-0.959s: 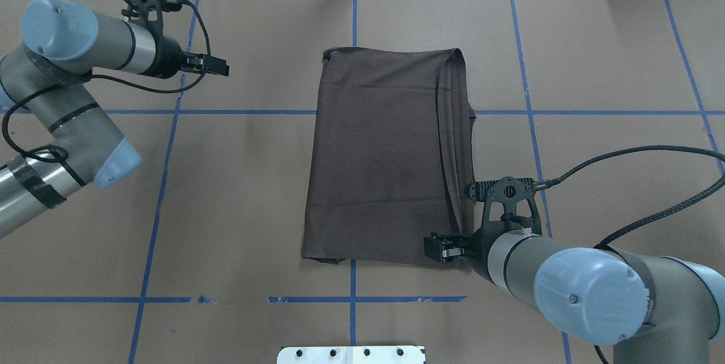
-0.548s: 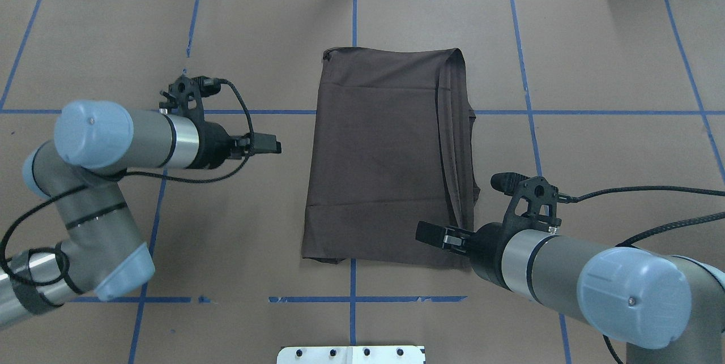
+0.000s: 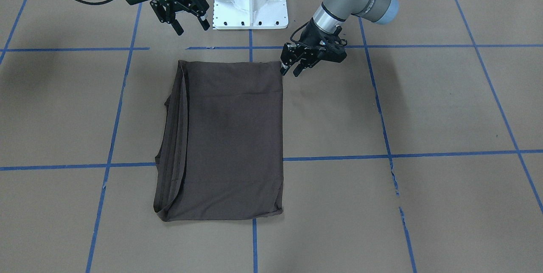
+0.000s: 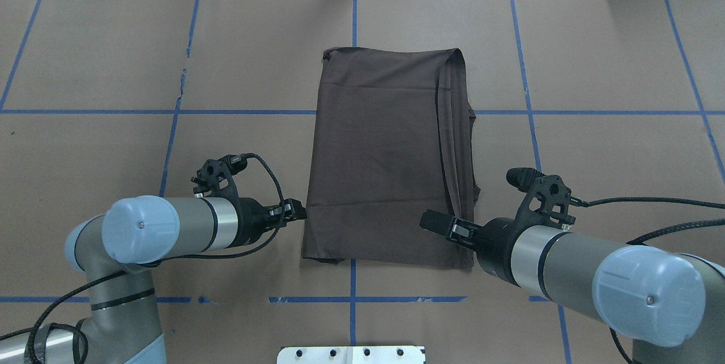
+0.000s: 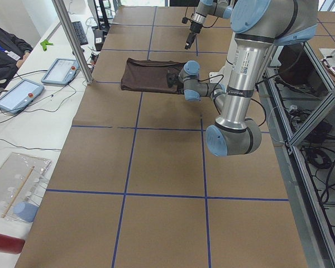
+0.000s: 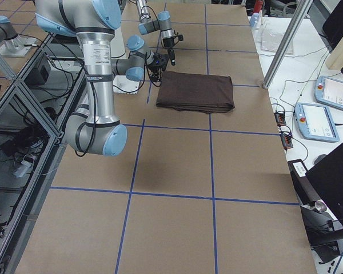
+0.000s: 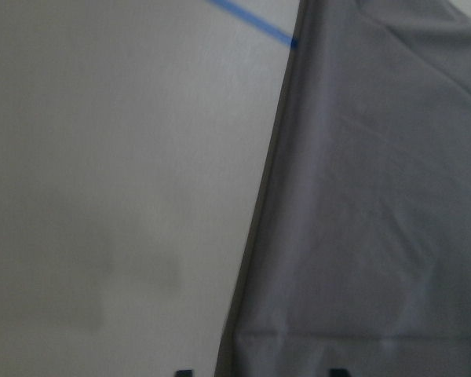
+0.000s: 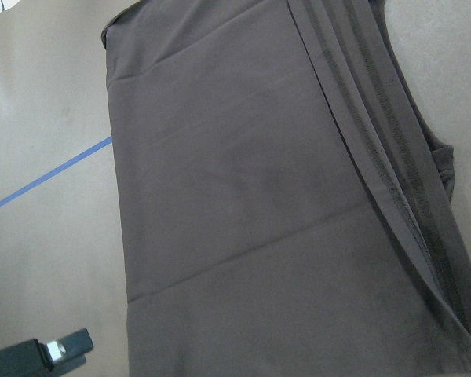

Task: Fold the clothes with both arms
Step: 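Bring both grippers down to the folded shirt's corners nearest the robot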

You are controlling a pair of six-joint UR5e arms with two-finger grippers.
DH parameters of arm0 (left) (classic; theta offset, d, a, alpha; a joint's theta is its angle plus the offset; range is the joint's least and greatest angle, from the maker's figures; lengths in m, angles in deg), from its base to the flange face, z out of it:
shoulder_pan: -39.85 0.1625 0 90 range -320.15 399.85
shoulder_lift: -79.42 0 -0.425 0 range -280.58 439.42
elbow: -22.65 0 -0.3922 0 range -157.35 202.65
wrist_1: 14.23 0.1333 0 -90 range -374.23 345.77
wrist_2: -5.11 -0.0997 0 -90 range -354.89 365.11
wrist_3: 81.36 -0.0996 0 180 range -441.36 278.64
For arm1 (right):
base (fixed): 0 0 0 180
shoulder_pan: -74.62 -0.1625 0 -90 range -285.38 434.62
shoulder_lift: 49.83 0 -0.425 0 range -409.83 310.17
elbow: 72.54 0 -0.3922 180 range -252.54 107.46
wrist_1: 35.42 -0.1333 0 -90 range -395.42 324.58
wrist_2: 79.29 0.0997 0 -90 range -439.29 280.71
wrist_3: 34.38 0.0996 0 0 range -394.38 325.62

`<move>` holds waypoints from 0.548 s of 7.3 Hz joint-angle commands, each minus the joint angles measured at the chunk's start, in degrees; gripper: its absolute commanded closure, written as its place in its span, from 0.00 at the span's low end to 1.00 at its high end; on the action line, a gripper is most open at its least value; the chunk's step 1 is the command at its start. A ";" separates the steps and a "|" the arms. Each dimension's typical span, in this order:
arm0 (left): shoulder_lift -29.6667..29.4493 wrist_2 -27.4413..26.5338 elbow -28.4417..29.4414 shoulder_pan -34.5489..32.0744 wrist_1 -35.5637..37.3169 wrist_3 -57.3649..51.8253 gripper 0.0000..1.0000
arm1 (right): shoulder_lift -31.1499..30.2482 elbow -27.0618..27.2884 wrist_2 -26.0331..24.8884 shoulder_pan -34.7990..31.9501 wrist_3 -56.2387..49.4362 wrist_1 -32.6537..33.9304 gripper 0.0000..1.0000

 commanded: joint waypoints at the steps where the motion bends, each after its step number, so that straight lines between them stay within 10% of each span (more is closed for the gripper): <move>1: -0.72 -0.47 1.12 2.81 0.00 0.57 0.45 | -0.02 -0.06 -0.53 -0.02 0.07 0.02 0.00; 4: -0.81 -0.56 2.18 3.34 0.00 0.92 0.45 | -0.02 -0.06 -0.62 -0.02 0.07 -0.07 0.00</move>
